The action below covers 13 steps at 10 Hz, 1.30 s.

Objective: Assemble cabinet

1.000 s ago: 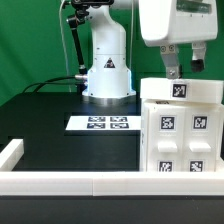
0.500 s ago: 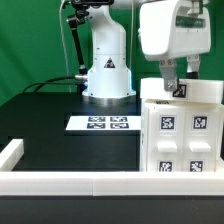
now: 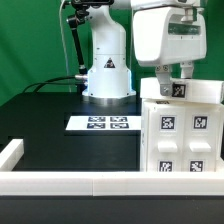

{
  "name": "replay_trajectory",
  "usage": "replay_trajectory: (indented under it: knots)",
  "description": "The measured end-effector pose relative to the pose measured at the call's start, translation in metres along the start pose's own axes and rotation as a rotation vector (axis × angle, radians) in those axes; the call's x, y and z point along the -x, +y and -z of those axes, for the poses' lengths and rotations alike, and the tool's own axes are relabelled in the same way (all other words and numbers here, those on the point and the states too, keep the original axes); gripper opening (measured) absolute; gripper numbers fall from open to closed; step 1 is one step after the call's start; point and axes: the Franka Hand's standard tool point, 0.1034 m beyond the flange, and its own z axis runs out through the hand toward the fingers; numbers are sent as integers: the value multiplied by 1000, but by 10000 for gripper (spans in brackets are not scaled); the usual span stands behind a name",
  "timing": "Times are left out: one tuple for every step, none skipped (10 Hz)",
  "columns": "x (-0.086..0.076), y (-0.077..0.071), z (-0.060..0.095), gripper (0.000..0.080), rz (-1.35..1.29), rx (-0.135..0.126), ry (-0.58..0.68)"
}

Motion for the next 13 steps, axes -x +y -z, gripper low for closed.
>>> replay_trajectory:
  knots:
    - [0, 0, 0, 560, -4, 0, 0]
    - [1, 0, 0, 560, -29, 0, 0]
    - [1, 1, 0, 560, -41, 0, 0]
    - [1, 1, 0, 560, -115, 0, 2]
    - [1, 3, 1, 560, -219, 6, 6]
    - [0, 3, 1, 560, -331, 18, 18]
    - [0, 1, 0, 560, -448, 26, 27]
    - [0, 1, -1, 560, -532, 36, 39]
    - [-1, 1, -1, 560, -636, 39, 47]
    - [-1, 1, -1, 560, -698, 39, 54]
    - [-2, 1, -1, 560, -785, 34, 65]
    - [-2, 1, -1, 560, -845, 32, 66]
    - [-3, 1, -1, 560, -888, 31, 67]
